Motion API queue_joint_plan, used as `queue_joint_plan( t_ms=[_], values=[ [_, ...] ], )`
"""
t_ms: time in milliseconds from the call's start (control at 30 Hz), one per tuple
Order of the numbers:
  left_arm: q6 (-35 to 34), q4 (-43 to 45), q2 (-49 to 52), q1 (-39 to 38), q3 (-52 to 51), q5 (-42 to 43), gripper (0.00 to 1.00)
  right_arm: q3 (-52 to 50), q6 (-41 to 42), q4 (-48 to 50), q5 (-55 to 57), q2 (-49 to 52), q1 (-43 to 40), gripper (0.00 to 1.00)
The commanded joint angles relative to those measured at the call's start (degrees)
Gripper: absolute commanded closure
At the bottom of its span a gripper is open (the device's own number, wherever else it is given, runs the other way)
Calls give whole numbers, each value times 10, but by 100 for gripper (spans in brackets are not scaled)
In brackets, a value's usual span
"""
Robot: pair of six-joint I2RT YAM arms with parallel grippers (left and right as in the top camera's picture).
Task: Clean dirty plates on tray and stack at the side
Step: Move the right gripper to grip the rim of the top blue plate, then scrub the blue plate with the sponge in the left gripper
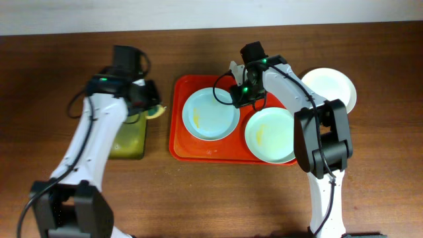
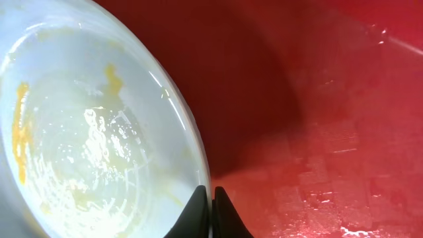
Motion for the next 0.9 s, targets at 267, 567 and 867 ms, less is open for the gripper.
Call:
queue_joint_plan(
  t_ms=[267,567,867],
  values=[
    [-94,216,203,-158,6,64,100,-17,86,9,20,6,-2,96],
    [-83,199,245,-181,6,-70,100,-17,86,12,21,6,-2,96],
    [5,88,207,-151,82,-136,100,-17,86,12,21,6,-2,96]
  ],
)
